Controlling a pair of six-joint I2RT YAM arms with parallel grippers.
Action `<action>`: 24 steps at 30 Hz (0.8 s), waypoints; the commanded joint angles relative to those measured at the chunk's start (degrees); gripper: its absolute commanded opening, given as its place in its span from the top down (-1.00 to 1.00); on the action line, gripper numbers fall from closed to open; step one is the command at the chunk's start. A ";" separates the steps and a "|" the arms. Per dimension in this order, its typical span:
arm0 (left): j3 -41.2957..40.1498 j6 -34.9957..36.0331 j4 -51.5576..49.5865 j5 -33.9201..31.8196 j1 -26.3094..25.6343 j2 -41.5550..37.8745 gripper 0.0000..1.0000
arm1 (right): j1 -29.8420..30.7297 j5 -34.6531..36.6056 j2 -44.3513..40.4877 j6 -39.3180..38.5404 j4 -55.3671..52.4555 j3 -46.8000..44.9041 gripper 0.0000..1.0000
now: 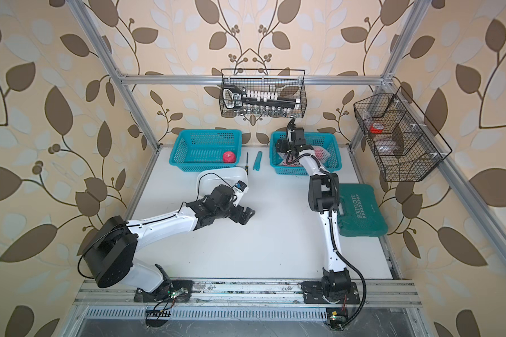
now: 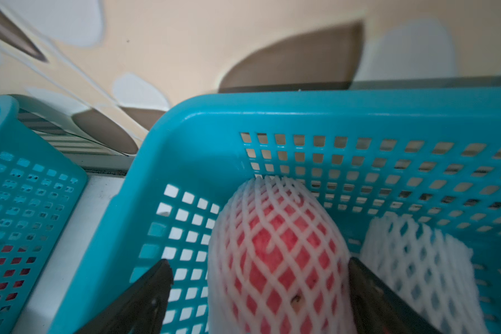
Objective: Remove foam nets from apples
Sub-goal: Pick up the apple from the basket.
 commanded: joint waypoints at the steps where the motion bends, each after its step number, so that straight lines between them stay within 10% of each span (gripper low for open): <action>1: 1.63 -0.18 1.10 0.61 -0.34 0.27 -0.97 | 0.39 0.92 2.77 -1.25 -3.25 0.62 -0.81; 24: 1.86 -0.50 0.93 0.50 -0.32 0.63 -0.98 | 1.25 -1.72 3.40 -1.29 -1.93 -1.94 -0.69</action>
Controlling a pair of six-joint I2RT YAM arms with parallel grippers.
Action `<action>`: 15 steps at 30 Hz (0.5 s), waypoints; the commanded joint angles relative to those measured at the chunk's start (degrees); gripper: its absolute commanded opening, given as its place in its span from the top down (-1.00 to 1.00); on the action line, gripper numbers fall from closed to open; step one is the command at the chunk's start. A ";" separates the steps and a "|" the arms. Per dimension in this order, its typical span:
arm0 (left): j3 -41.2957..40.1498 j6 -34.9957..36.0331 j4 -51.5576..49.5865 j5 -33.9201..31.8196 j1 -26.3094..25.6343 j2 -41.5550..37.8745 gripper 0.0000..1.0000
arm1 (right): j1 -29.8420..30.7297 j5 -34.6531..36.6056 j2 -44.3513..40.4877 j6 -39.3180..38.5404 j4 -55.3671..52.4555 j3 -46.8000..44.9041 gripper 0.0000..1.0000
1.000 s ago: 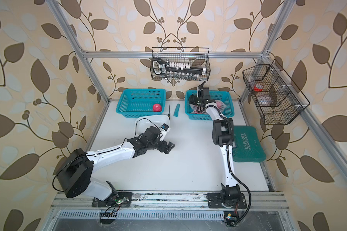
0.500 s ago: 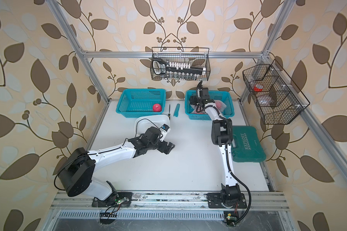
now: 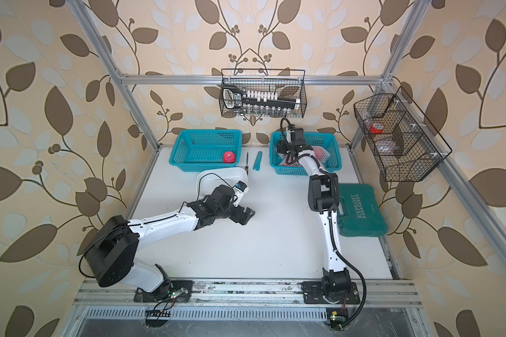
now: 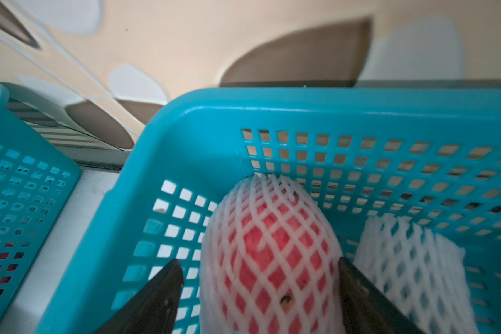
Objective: Remove foam nets from apples
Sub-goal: Pick up the apple from the basket.
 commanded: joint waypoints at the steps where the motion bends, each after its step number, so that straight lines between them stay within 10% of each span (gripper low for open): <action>1: 1.83 -0.42 0.93 0.54 -0.34 0.38 -0.97 | 1.08 -2.21 2.87 0.31 -1.93 -2.27 -0.67; 15: 1.88 -0.53 0.75 -0.47 -0.29 0.40 -0.97 | 1.03 -2.31 -3.16 1.25 4.33 -9.64 -0.39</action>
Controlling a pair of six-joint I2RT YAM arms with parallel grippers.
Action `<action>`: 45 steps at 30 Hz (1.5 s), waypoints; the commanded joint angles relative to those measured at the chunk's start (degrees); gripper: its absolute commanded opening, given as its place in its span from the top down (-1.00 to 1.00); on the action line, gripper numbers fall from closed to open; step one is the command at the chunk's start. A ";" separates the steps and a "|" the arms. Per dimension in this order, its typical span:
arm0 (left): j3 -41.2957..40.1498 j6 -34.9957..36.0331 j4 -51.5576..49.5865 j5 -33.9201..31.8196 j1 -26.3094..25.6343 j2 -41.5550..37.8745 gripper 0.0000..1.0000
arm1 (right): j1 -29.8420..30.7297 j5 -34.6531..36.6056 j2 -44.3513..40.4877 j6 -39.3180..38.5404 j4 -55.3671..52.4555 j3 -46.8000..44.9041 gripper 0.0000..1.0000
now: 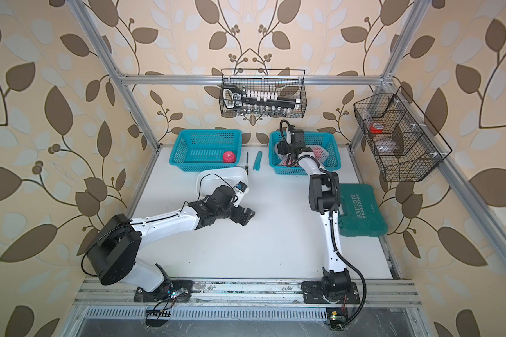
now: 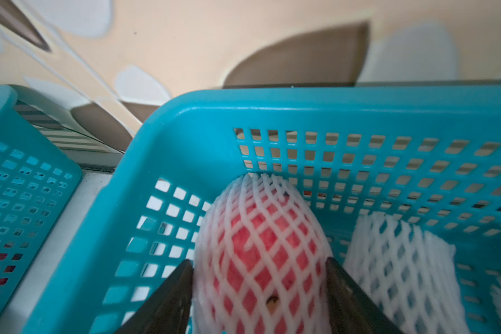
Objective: Remove foam nets from apples
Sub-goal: Pick up the apple from the basket.
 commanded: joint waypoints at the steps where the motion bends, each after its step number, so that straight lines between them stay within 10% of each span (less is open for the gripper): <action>1: 1.81 -0.53 0.82 -0.39 -0.32 -0.65 -0.97 | 0.96 -2.46 -0.83 1.18 -2.32 -2.61 -0.39; 24: 1.89 0.01 0.10 -1.98 -0.31 -1.25 -0.97 | 0.22 -4.53 -7.87 3.60 3.61 -9.76 -0.41; 45: 1.73 0.20 0.26 -2.21 -0.32 -0.85 -0.97 | -0.30 -3.34 4.44 5.05 -2.69 3.63 -0.66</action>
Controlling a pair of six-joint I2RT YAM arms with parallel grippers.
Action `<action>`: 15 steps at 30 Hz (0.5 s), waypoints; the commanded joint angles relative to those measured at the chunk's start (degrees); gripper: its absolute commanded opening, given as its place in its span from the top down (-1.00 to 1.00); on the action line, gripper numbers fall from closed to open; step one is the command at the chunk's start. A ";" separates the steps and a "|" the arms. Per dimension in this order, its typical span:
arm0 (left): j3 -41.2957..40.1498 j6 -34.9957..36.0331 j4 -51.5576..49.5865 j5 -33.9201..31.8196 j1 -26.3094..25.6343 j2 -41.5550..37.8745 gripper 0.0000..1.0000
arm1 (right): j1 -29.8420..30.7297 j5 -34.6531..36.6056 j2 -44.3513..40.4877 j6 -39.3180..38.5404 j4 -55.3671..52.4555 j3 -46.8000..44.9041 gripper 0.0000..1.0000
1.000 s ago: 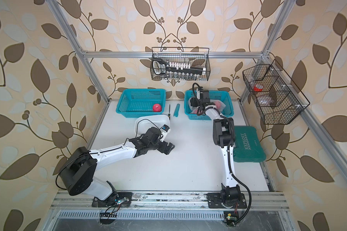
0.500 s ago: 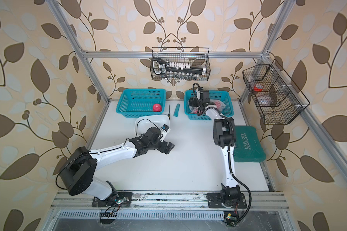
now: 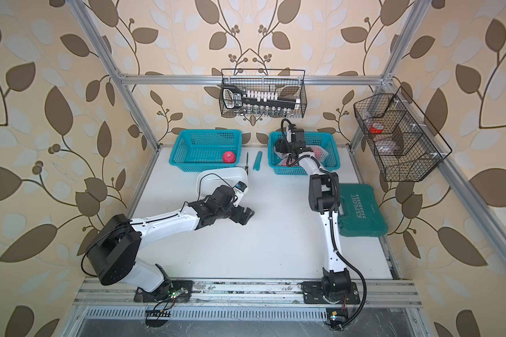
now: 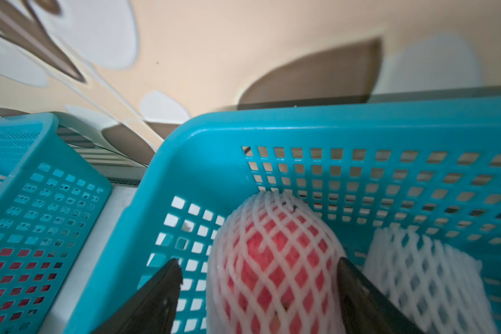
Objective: Remove foam nets from apples
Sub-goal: Pick up the apple from the basket.
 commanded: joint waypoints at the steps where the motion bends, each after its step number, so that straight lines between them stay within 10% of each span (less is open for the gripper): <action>1: 1.56 0.11 0.44 -0.66 -0.30 -0.85 -0.97 | -0.06 0.17 3.13 1.08 -3.86 0.90 -0.67; 15: 2.29 -0.07 0.62 0.08 -0.33 -0.27 -0.97 | 0.48 1.04 -2.25 -3.32 -4.09 -8.15 -0.75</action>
